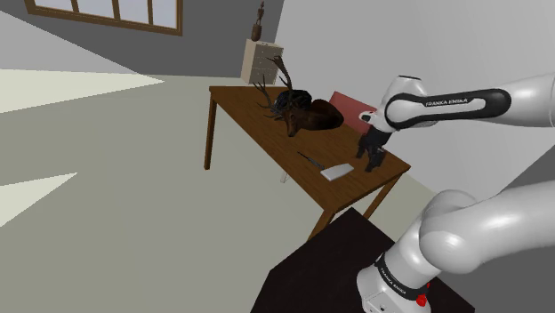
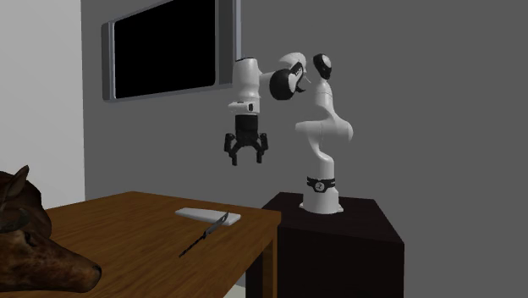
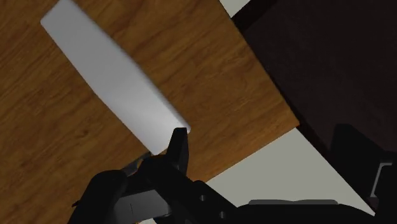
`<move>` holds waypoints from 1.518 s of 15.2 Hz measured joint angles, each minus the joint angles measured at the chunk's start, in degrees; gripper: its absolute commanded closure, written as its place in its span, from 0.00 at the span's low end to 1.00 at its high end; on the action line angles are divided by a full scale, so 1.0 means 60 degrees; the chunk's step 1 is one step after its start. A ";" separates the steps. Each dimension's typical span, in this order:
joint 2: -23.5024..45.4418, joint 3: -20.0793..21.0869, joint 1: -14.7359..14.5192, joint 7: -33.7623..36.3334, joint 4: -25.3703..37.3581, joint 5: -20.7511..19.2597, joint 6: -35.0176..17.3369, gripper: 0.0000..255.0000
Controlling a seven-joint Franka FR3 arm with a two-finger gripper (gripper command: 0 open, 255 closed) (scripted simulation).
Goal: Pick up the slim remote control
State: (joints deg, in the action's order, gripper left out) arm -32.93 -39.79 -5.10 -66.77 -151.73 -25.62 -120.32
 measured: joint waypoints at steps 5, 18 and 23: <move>0.2110 -0.2058 -0.1455 -0.3003 0.0794 0.0519 -0.1678 0.00; 0.8744 -0.2259 -0.1841 -1.2618 0.3054 0.8578 -0.3580 0.00; 0.9191 -0.1743 -0.1426 -1.3028 0.3089 0.9175 -0.3854 1.00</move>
State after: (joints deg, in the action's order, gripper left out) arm 22.22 -50.24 -13.66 -144.94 -133.20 29.43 -143.45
